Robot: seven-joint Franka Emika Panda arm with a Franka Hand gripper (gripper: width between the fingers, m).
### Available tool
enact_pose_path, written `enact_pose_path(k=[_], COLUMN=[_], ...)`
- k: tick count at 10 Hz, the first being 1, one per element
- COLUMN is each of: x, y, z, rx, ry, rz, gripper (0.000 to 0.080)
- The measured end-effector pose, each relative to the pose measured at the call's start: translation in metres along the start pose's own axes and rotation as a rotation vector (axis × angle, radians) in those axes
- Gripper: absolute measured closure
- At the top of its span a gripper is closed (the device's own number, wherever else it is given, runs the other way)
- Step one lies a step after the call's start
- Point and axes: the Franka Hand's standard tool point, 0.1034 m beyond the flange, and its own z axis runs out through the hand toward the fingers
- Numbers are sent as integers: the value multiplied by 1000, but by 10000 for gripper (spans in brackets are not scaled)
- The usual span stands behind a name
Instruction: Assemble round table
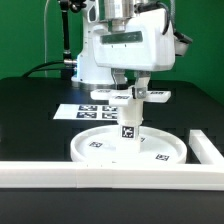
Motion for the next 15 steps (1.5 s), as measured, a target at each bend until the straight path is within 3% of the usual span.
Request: enact_pose_path(k=[8,11,15], x=[-9,-11,-16], y=[-3,-4,-6], z=[1,1,1], rx=[17,35,79], ry=[-44,-74,-107], rz=[453,730,1064], gripper=[356,356,356])
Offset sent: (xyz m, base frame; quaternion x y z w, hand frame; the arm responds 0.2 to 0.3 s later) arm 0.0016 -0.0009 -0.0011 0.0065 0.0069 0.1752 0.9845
